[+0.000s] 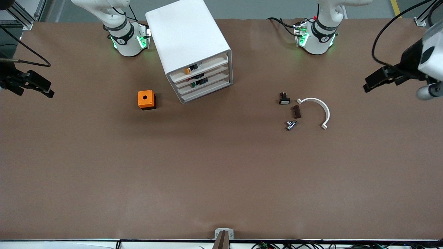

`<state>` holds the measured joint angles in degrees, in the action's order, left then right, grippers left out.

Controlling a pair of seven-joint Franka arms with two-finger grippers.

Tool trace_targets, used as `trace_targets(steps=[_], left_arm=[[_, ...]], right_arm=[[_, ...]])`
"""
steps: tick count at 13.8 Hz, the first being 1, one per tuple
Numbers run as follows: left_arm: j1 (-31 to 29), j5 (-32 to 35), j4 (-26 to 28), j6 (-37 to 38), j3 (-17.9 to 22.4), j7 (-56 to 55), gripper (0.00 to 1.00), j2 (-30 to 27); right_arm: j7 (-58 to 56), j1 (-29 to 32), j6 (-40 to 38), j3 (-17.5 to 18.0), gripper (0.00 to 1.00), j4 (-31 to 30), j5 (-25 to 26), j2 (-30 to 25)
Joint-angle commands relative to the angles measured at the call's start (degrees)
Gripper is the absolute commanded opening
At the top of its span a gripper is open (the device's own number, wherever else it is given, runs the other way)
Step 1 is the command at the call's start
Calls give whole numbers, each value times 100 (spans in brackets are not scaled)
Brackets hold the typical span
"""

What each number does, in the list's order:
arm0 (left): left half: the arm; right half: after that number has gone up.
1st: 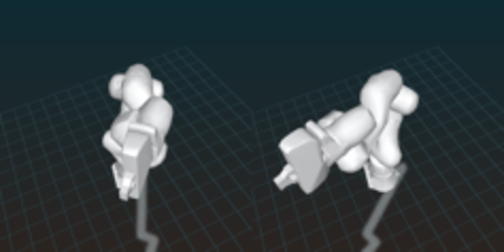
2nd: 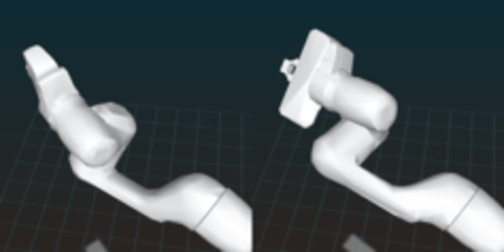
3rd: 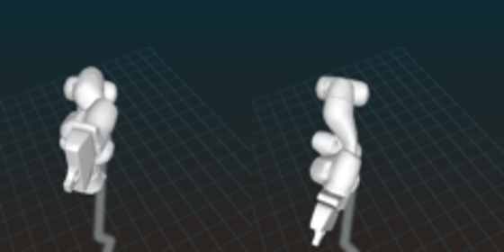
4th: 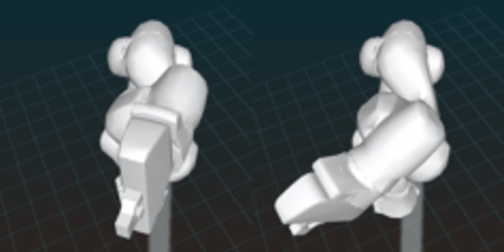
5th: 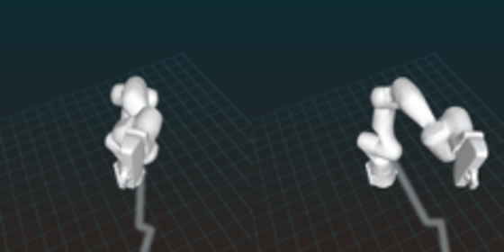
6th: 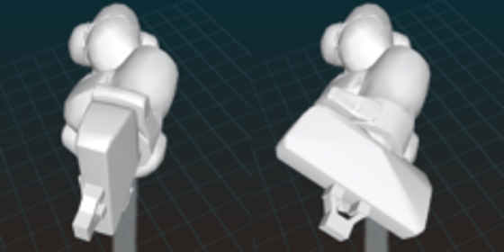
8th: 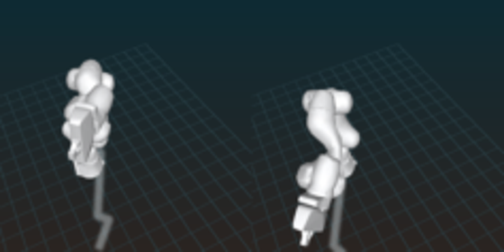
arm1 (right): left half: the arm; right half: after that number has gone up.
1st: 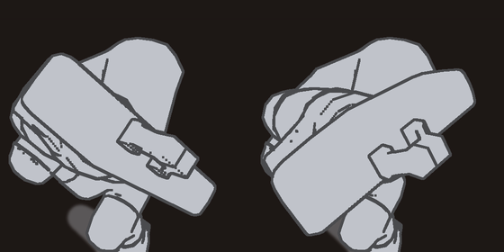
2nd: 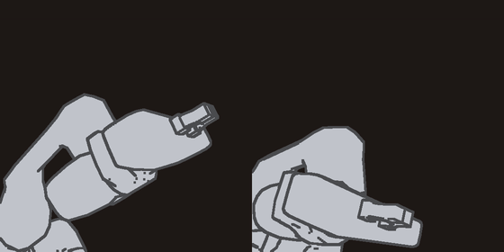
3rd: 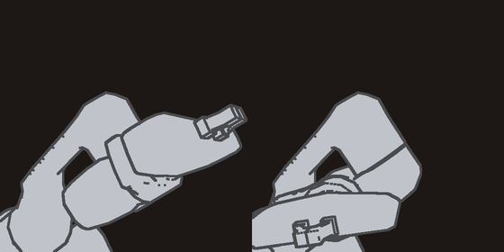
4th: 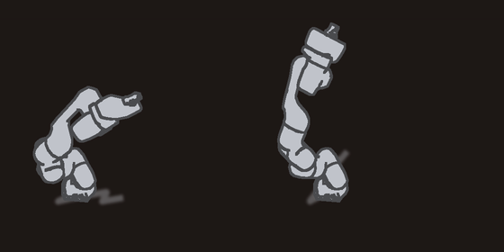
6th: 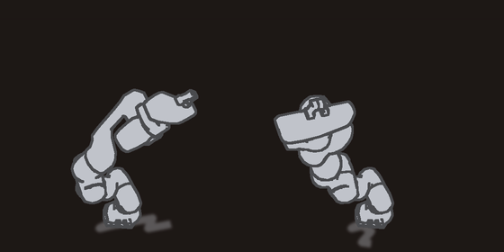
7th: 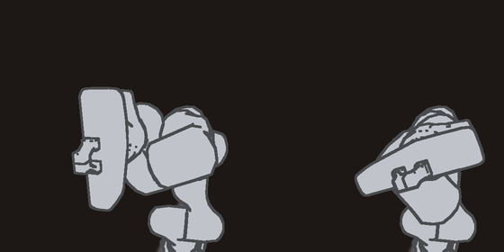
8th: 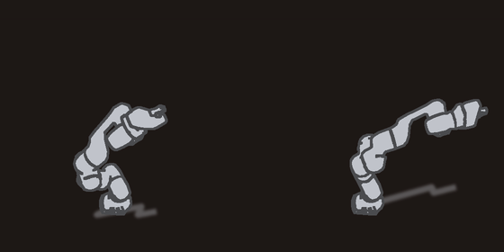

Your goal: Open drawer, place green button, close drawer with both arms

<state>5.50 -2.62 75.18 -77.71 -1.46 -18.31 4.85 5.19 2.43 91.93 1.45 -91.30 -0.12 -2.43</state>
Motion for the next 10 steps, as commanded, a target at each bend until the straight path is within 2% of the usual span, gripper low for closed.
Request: trace_targets(steps=[1,9,10], left_arm=[[-163,86,654,-17,-30,406,100,-624],[-365,95,1675,-78,-117,609,100,-1539],[-374,95,1737,-78,-239,609,100,-1583]], right_arm=[[-44,-15,-8,13,100,-1,91,-55],[-44,-15,-8,13,100,-1,109,-55],[-44,-41,-8,13,100,-1,135,-55]])
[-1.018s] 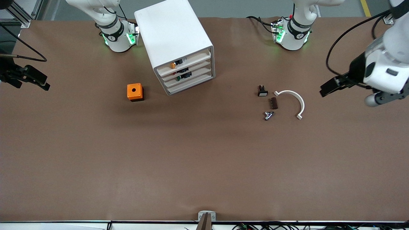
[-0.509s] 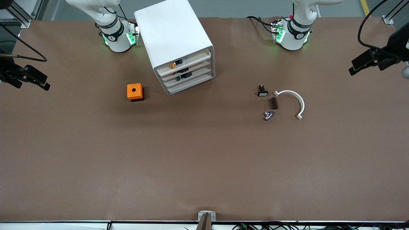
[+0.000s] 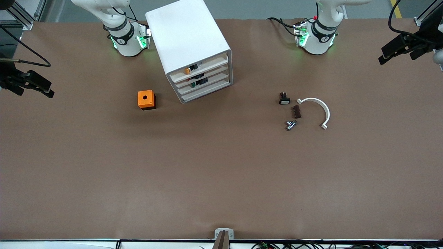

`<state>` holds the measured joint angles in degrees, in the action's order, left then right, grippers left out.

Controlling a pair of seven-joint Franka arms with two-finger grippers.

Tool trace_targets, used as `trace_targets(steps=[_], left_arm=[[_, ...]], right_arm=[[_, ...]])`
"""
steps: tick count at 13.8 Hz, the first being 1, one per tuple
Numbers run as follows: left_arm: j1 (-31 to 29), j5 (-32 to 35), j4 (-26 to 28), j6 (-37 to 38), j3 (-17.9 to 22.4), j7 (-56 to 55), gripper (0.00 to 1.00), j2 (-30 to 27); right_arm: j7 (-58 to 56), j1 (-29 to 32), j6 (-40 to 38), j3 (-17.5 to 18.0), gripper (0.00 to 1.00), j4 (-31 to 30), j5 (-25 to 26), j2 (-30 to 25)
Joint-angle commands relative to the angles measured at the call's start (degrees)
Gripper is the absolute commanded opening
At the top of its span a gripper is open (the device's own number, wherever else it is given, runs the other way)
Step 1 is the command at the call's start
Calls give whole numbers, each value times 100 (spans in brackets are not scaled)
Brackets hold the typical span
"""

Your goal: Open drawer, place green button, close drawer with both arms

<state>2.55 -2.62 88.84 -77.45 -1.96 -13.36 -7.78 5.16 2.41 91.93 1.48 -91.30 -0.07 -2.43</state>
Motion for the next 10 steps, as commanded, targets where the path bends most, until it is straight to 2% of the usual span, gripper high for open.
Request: trace_targets(steps=[1,3,8,10], left_arm=[[-149,95,423,-121,-295,106,100,-355],[-264,95,467,-174,-428,106,100,-373],[-264,104,696,-516,-437,115,100,-382],[-264,322,722,-613,-463,254,100,-382]], right_arm=[[-41,-39,0,11,100,-1,130,-55],[-41,-39,-8,11,100,-1,130,-55],[-41,-83,-8,11,100,-1,130,-55],[-41,-83,-8,11,100,-1,139,-55]])
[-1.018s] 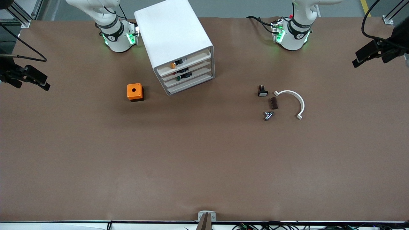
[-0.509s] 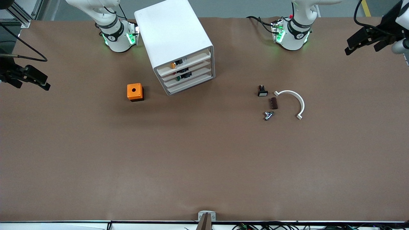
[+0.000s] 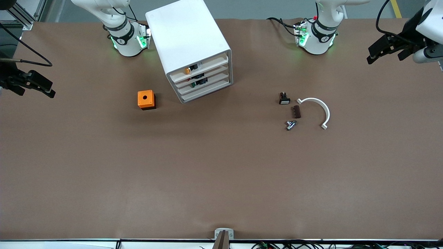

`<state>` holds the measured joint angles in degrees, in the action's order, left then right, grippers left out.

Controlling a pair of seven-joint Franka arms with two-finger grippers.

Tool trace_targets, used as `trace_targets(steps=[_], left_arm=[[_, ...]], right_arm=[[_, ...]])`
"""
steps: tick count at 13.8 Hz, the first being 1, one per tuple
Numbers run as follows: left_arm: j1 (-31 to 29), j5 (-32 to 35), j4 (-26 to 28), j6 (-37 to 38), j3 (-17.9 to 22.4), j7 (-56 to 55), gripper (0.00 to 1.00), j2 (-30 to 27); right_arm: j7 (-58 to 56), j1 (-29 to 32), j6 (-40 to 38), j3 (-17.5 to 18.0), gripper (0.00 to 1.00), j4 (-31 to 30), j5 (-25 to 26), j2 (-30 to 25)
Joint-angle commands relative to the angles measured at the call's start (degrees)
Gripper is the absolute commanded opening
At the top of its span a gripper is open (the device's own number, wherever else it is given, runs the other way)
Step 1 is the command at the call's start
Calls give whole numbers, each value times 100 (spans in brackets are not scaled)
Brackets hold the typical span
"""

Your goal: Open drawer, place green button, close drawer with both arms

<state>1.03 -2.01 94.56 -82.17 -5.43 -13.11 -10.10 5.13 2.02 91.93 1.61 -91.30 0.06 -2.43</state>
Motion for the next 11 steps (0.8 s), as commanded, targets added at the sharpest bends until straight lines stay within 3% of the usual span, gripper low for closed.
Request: trace_targets(steps=[1,11], left_arm=[[-112,315,150,-150,-159,308,100,-150],[-112,324,-166,-115,-116,282,100,96]], right_arm=[[-38,-44,-8,-3,100,-2,125,-55],[-38,-61,0,-3,100,-2,205,-55]])
